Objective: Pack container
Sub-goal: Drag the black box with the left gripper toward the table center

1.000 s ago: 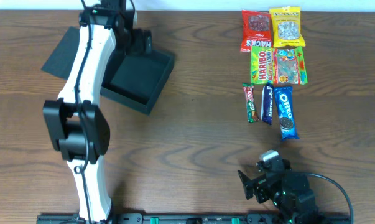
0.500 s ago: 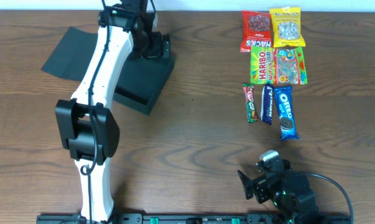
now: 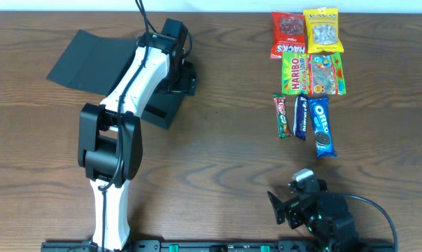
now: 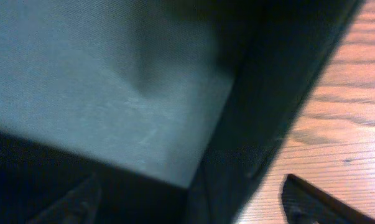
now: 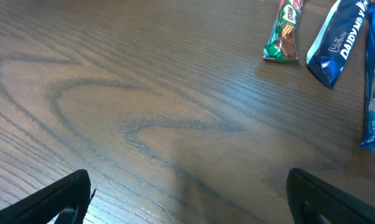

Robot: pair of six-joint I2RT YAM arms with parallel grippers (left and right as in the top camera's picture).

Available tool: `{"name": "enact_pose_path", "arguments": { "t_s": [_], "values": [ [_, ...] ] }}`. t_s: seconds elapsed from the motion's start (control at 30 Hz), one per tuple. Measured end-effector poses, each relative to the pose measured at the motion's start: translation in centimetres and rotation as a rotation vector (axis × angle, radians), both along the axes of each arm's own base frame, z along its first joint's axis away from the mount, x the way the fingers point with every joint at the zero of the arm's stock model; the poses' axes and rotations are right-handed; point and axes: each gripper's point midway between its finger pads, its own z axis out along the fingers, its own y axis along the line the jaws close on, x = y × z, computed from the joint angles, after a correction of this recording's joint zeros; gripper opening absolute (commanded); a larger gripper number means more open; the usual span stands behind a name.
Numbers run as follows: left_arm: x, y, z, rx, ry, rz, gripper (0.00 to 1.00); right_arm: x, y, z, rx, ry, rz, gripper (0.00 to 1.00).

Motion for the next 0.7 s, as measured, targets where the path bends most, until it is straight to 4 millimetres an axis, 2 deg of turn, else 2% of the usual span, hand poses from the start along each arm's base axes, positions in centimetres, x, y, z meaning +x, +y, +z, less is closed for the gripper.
{"name": "enact_pose_path", "arguments": {
  "t_s": [0.13,0.3,0.47,0.5,0.7],
  "values": [
    [0.3,0.4,0.0,0.021,-0.013,0.004,0.51,0.0,0.0,0.0,0.000,0.000,0.000,0.99],
    [0.3,0.3,0.0,0.024,-0.018,-0.001,0.36,0.0,0.0,0.0,0.000,0.000,0.000,0.99],
    [0.3,0.3,-0.1,0.029,-0.019,-0.045,0.09,0.0,0.0,0.0,0.000,0.000,0.000,0.99],
    [0.2,0.3,-0.3,0.033,-0.014,-0.067,0.06,0.0,0.0,0.0,0.000,0.000,0.000,0.99],
    [-0.6,-0.9,-0.5,-0.015,0.011,-0.273,0.06,0.0,0.0,0.0,0.000,0.000,0.000,0.99]
  ]
}}
